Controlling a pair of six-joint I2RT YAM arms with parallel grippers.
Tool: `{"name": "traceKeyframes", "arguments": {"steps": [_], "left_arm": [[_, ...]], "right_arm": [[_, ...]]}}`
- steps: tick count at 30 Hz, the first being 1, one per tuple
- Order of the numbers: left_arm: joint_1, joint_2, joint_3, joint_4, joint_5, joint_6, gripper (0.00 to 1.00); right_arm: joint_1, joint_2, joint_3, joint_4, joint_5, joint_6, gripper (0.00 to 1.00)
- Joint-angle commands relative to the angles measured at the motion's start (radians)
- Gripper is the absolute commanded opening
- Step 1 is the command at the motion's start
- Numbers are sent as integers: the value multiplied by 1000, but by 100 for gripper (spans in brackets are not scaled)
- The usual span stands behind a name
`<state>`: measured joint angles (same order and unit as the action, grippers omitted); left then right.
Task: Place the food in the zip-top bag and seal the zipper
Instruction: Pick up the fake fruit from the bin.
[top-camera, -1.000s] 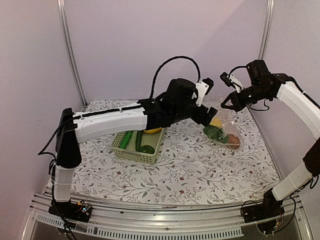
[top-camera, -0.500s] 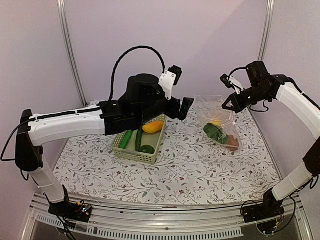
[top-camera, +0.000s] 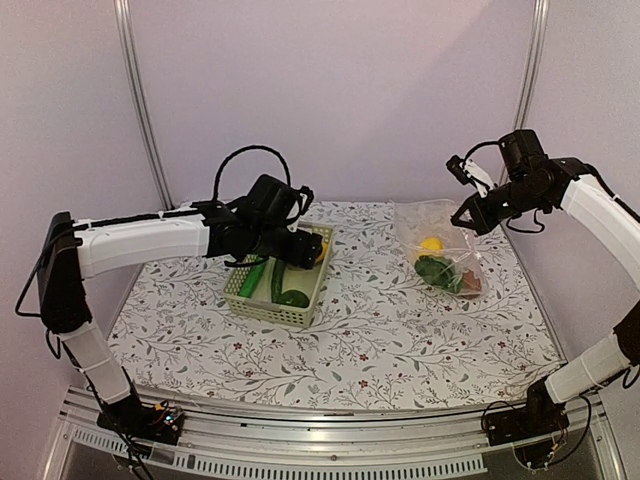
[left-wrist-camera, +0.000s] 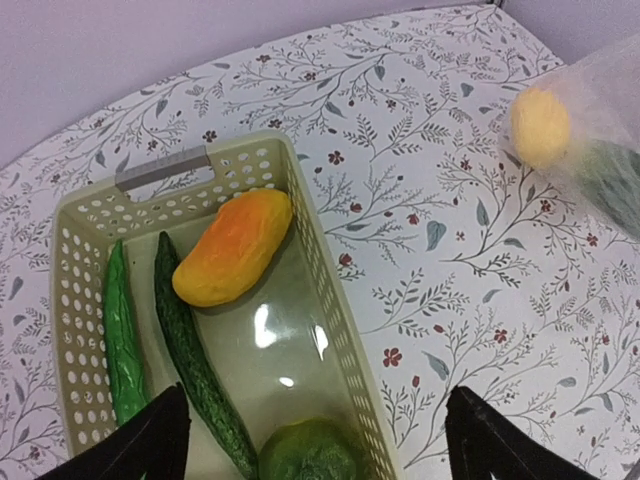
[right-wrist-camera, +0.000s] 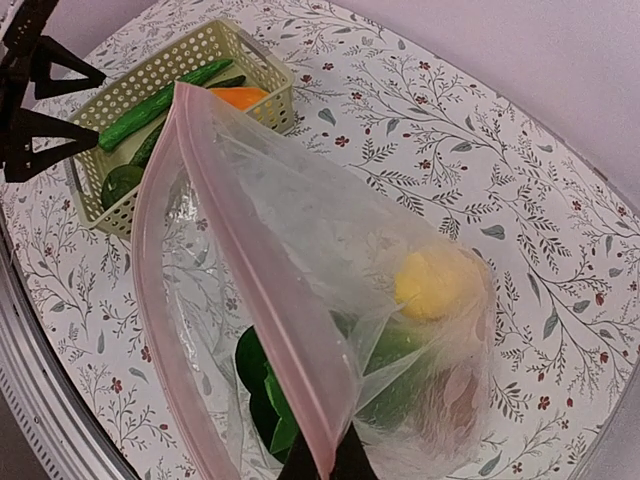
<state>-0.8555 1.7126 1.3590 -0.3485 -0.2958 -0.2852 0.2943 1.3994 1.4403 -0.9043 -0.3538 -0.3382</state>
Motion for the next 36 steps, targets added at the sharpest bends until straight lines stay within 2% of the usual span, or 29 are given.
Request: {"name": "traceKeyframes", "arguments": {"steps": [1, 9, 25, 28, 33, 36], "left_arm": [[64, 72, 50, -202, 194, -83, 85], [112, 144, 72, -316, 320, -111, 84], [128, 257, 92, -373, 415, -112, 82], [128, 270, 97, -389, 411, -99, 76], [128, 282, 117, -423, 407, -85, 59], [128, 262, 139, -445, 385, -76, 51]], "right_arm": [[2, -28, -19, 11, -1, -13, 0], [2, -33, -33, 11, -5, -19, 0], [2, -36, -47, 13, -10, -23, 0], [2, -36, -47, 12, -13, -22, 0], [1, -33, -47, 9, -15, -23, 0], [1, -35, -47, 7, -12, -24, 0]]}}
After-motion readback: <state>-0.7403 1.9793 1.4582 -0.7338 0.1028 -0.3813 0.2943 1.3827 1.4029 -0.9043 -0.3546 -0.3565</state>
